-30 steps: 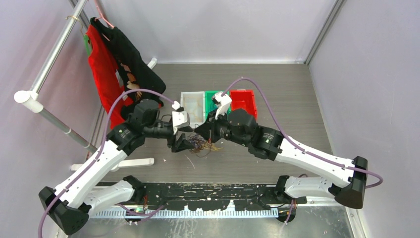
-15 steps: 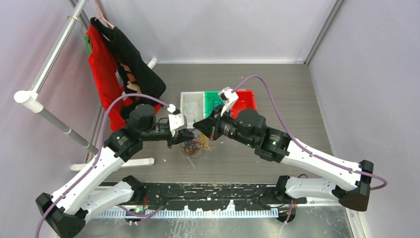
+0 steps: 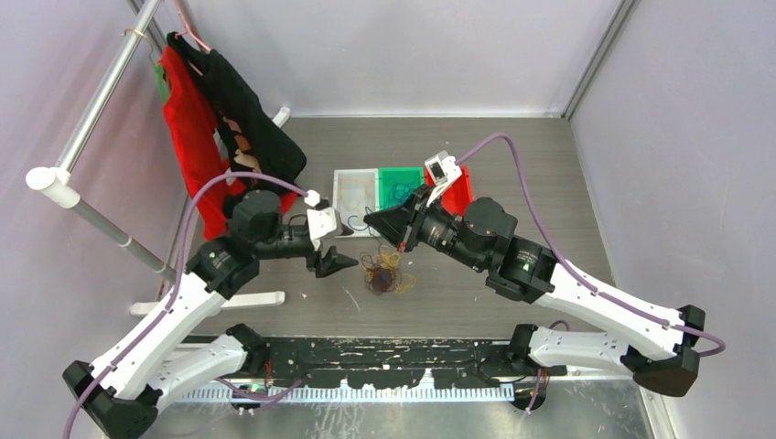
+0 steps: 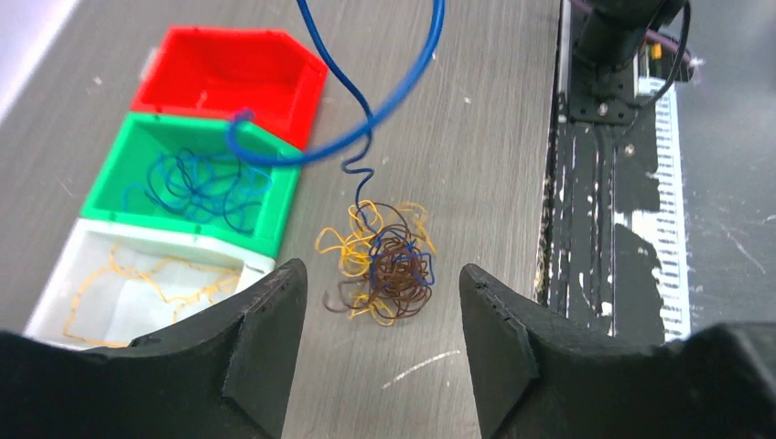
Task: Untangle the cables
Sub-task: Untie the cable.
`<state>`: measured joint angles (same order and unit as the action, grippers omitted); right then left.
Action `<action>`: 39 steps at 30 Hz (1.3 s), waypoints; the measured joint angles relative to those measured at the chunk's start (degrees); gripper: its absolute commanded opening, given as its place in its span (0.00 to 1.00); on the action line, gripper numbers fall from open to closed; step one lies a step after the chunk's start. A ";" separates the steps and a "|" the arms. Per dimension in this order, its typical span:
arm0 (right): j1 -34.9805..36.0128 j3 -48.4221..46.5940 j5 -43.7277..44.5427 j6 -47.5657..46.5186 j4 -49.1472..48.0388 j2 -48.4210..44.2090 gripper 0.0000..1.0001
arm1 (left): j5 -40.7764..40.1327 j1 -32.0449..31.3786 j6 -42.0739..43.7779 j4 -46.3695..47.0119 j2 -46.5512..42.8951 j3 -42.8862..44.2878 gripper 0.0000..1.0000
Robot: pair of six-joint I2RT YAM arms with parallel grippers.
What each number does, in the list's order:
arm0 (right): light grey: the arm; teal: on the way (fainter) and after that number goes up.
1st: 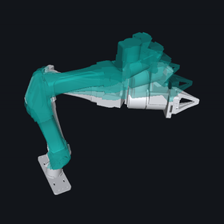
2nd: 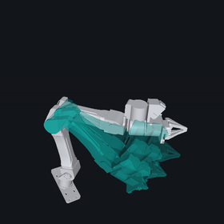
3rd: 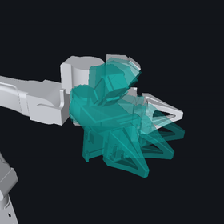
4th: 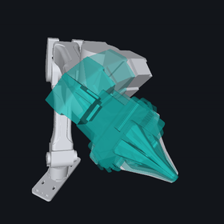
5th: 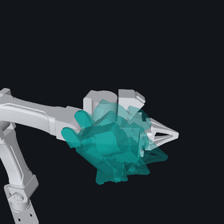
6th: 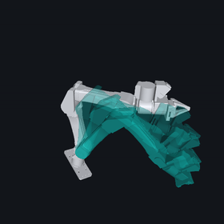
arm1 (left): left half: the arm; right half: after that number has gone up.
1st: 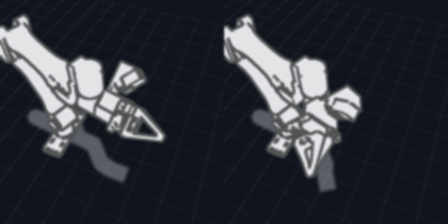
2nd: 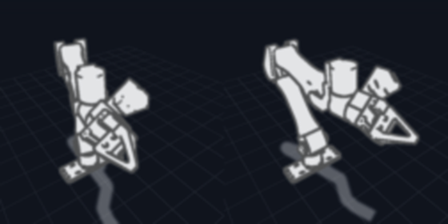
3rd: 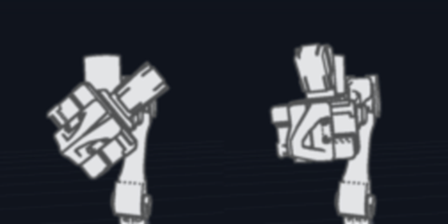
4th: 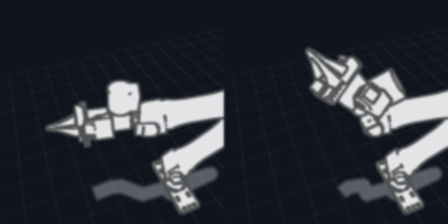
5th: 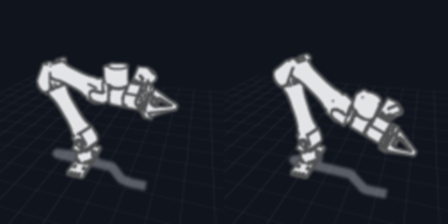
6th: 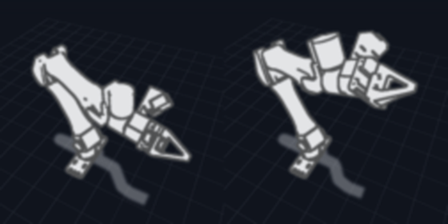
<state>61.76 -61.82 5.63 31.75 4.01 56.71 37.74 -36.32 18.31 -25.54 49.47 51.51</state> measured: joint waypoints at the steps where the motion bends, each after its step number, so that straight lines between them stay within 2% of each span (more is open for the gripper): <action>1: 0.00 0.00 -0.02 0.13 -0.07 0.04 0.01 | 0.28 0.00 -0.20 0.02 0.00 0.96 0.62; 11: -0.04 0.00 -2.05 2.43 -2.78 1.09 0.01 | 1.57 0.00 -6.84 3.96 1.11 3.26 0.60; 18: -0.31 -0.02 -4.83 4.79 -5.92 2.93 0.01 | 2.64 0.00 -14.29 7.50 4.33 3.37 0.28; 21: -0.46 -0.04 -5.51 5.75 -7.34 2.93 0.01 | 2.89 0.00 -16.76 8.41 4.87 4.00 0.03; 24: -0.63 -0.13 -5.90 6.16 -8.33 2.93 0.01 | 3.26 0.00 -18.36 9.18 4.92 4.37 0.00; 25: -0.66 -0.13 -5.99 6.25 -8.63 2.91 0.03 | 3.43 0.00 -18.82 9.29 4.92 4.59 0.00; 26: -0.72 -0.13 -6.05 6.36 -8.85 2.91 0.13 | 3.48 0.00 -19.28 9.35 4.92 4.74 0.00; 28: -0.74 -0.13 -6.16 6.51 -8.98 2.91 0.41 | 3.52 0.00 -19.85 9.29 4.90 5.31 0.00; 30: -0.74 0.17 -6.21 6.45 -9.18 2.78 0.61 | 3.52 0.00 -20.00 9.07 4.90 6.45 0.00; 34: -0.74 5.29 -5.79 3.89 -9.42 -0.68 0.72 | 3.61 0.00 -19.17 7.30 5.35 11.82 0.00; 39: -0.74 14.43 -4.59 -2.01 -7.63 -7.23 0.75 | 4.66 0.00 -17.75 5.44 6.10 18.86 0.00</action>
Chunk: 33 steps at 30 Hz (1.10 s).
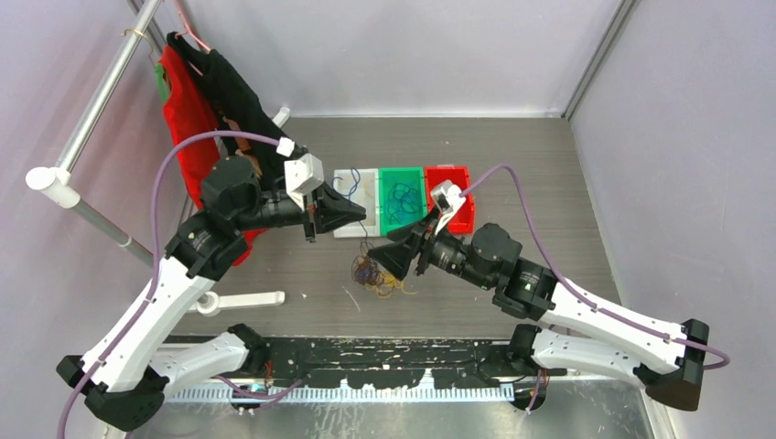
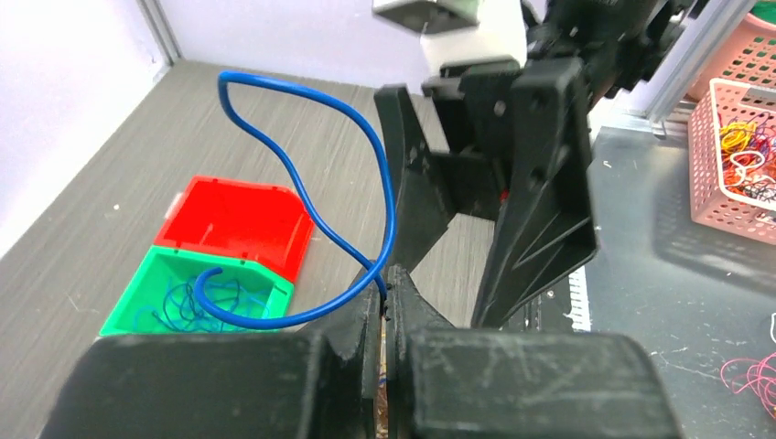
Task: Untangle the cables
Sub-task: Untie the cable.
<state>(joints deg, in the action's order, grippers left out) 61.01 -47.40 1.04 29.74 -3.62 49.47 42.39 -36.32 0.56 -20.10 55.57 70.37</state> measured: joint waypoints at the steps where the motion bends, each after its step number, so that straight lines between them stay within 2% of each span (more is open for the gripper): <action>1: 0.00 1.46 0.28 -1.42 0.55 -1.03 0.76 | 0.35 0.00 0.11 -0.37 0.09 0.79 0.00; 5: 0.00 3.87 1.01 -6.01 0.61 -1.53 0.76 | 1.84 0.00 0.11 -1.88 1.03 3.28 0.00; 9: 0.00 2.78 0.76 -9.75 -1.29 2.21 0.71 | 3.32 0.00 -0.13 -3.58 2.75 5.35 0.00; 14: 0.00 -0.63 -1.29 -11.56 -4.57 9.57 0.58 | 4.81 0.00 -0.15 -5.46 4.17 8.02 0.00; 22: 0.00 1.55 -3.76 -8.59 -12.87 14.51 0.42 | 6.47 0.00 -0.20 -6.91 6.47 15.74 0.00; 29: -0.31 8.41 -2.03 -5.73 -18.49 16.83 0.41 | 6.88 0.00 -0.02 -8.11 10.71 25.55 0.00; 33: -0.70 12.79 0.07 -4.11 -20.46 17.68 0.47 | 6.49 0.00 0.98 -8.61 13.07 31.41 0.00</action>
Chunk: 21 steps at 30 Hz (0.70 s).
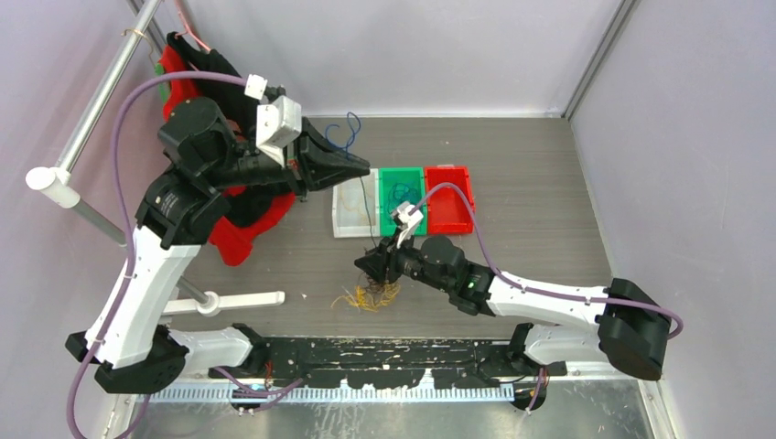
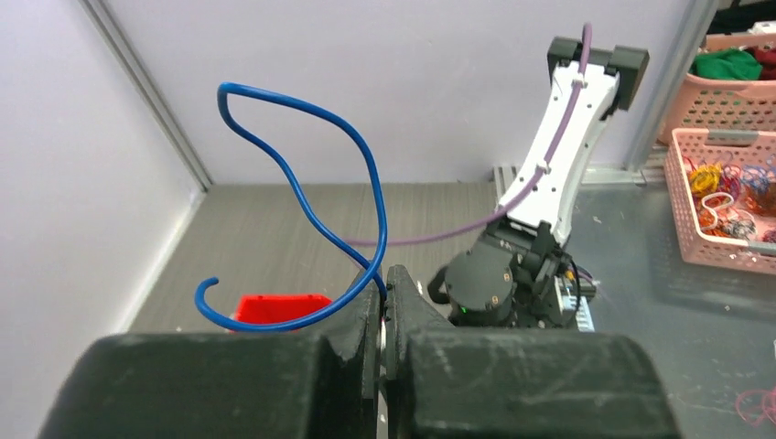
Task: Untangle the cables
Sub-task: Untie the cable.
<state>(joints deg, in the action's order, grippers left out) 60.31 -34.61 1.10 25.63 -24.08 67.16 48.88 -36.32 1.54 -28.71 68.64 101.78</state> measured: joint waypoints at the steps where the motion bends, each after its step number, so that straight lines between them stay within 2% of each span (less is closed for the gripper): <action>1: -0.07 0.66 0.35 0.39 -0.33 0.13 0.48 | -0.33 0.00 0.46 -0.22 0.57 1.55 0.00; 5: -0.11 2.67 1.46 2.10 -2.60 0.76 0.54 | -2.32 0.00 1.68 -0.55 2.54 6.62 0.00; 10: -0.11 4.24 2.01 4.52 -4.72 3.19 0.57 | -6.32 0.00 3.91 0.35 5.35 13.73 0.00; 14: -0.11 4.72 2.03 6.05 -5.09 5.68 0.58 | -10.05 0.00 6.54 3.82 7.76 18.71 0.00; 21: -0.11 5.25 2.23 7.39 -4.79 6.25 0.66 | -14.40 0.00 13.94 12.35 9.86 24.09 0.00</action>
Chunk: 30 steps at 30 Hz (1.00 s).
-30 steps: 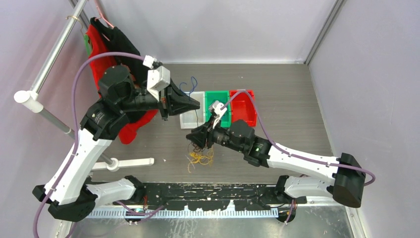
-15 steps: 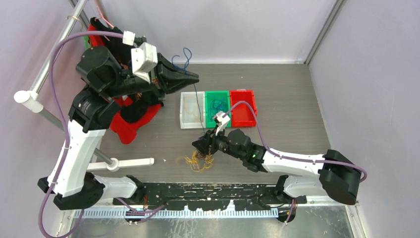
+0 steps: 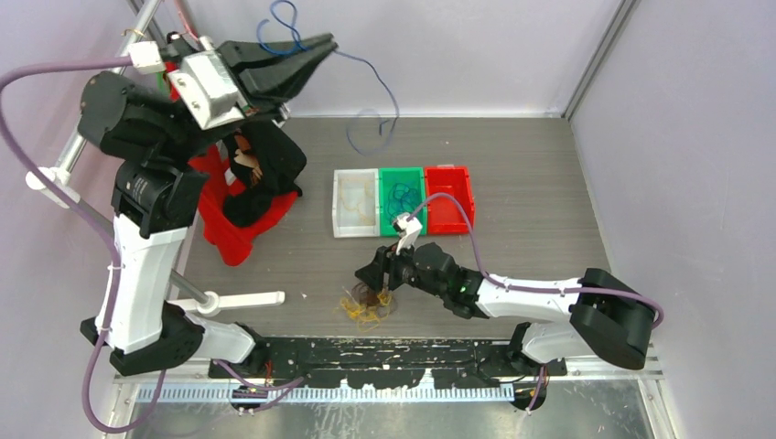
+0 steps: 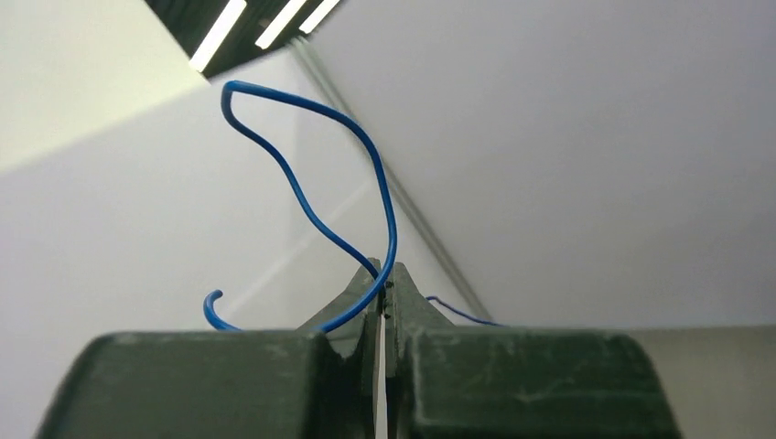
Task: Untangle the cables
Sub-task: Untie the cable.
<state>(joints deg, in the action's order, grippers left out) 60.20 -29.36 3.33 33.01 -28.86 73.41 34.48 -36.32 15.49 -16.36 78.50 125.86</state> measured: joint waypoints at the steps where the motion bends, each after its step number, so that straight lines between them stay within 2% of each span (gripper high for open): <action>1: 0.00 0.17 0.11 0.15 0.13 0.00 0.67 | -1.18 0.00 1.49 2.54 -0.11 0.04 0.00; 5: 0.00 1.55 0.76 0.48 0.50 -0.02 0.69 | -7.13 0.02 6.08 11.21 0.37 1.22 0.00; 10: 0.00 2.78 1.70 0.79 2.64 -2.14 0.76 | -7.89 0.04 7.52 12.24 0.13 3.13 0.00; 14: 0.00 0.39 3.08 -0.04 7.69 -7.15 0.79 | -4.90 0.04 7.08 10.71 -3.39 -2.71 0.00; 22: -0.48 -11.56 6.49 -3.93 15.17 -14.08 0.80 | -1.51 0.04 4.72 6.69 -7.39 -17.11 0.00; 30: -5.92 -16.28 12.48 -4.87 15.67 -13.27 0.77 | 0.13 0.04 0.68 3.76 -8.35 -29.24 0.00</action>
<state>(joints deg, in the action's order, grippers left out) 54.28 -45.65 15.81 28.14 -13.19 60.14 34.61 -36.27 16.16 -12.60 70.15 96.62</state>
